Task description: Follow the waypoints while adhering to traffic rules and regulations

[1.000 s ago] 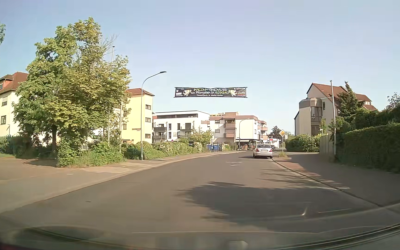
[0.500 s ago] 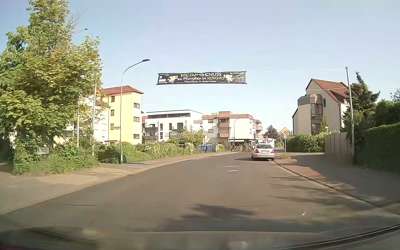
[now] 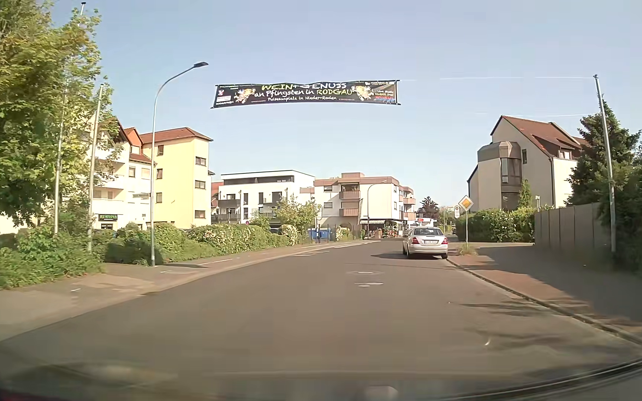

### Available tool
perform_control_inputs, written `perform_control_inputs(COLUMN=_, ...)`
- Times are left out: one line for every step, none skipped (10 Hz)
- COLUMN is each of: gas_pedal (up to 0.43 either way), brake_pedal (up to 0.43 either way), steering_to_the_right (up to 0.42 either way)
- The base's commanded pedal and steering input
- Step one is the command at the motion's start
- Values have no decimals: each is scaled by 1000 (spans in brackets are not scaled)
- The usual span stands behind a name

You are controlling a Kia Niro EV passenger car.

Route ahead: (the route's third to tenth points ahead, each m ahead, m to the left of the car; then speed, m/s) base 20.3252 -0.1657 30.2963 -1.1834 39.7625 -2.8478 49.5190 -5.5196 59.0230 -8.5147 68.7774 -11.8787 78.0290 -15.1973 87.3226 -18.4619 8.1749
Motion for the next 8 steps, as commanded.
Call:
perform_control_inputs(gas_pedal=98, brake_pedal=30, steering_to_the_right=15)
perform_control_inputs(gas_pedal=98, brake_pedal=30, steering_to_the_right=14)
perform_control_inputs(gas_pedal=98, brake_pedal=30, steering_to_the_right=14)
perform_control_inputs(gas_pedal=98, brake_pedal=30, steering_to_the_right=14)
perform_control_inputs(gas_pedal=98, brake_pedal=30, steering_to_the_right=14)
perform_control_inputs(gas_pedal=98, brake_pedal=30, steering_to_the_right=14)
perform_control_inputs(gas_pedal=98, brake_pedal=30, steering_to_the_right=14)
perform_control_inputs(gas_pedal=98, brake_pedal=30, steering_to_the_right=14)
